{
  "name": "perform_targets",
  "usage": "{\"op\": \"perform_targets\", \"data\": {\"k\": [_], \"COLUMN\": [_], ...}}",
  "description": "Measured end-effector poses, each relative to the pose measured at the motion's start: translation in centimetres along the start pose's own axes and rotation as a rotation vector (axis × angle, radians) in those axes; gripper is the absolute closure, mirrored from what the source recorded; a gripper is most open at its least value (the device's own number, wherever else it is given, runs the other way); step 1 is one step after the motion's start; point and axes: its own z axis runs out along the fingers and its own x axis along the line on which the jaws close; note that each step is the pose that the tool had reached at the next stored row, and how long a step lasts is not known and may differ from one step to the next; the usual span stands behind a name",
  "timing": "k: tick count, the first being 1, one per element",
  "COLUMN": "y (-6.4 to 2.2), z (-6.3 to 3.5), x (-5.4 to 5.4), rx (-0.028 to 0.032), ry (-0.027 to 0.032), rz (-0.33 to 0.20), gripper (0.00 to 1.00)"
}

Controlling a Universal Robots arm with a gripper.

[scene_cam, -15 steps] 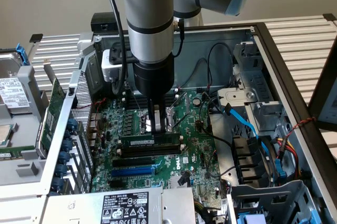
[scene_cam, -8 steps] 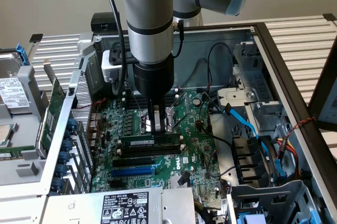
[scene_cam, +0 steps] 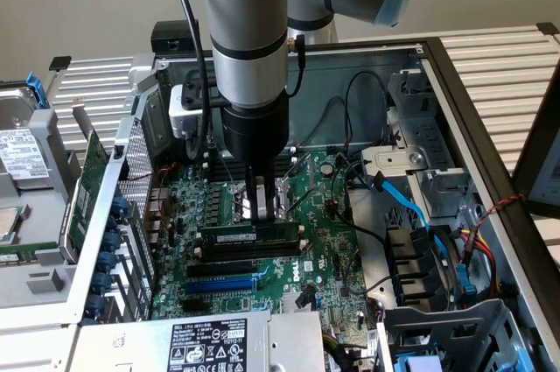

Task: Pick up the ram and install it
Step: 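Insert the ram into the slot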

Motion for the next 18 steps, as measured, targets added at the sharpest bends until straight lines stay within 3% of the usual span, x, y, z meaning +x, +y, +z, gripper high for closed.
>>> {"op": "perform_targets", "data": {"k": [18], "y": [0.09], "z": [0.36], "x": [0.04], "rx": [0.0023], "ry": [0.0], "rz": [0.0], "gripper": [0.86]}}
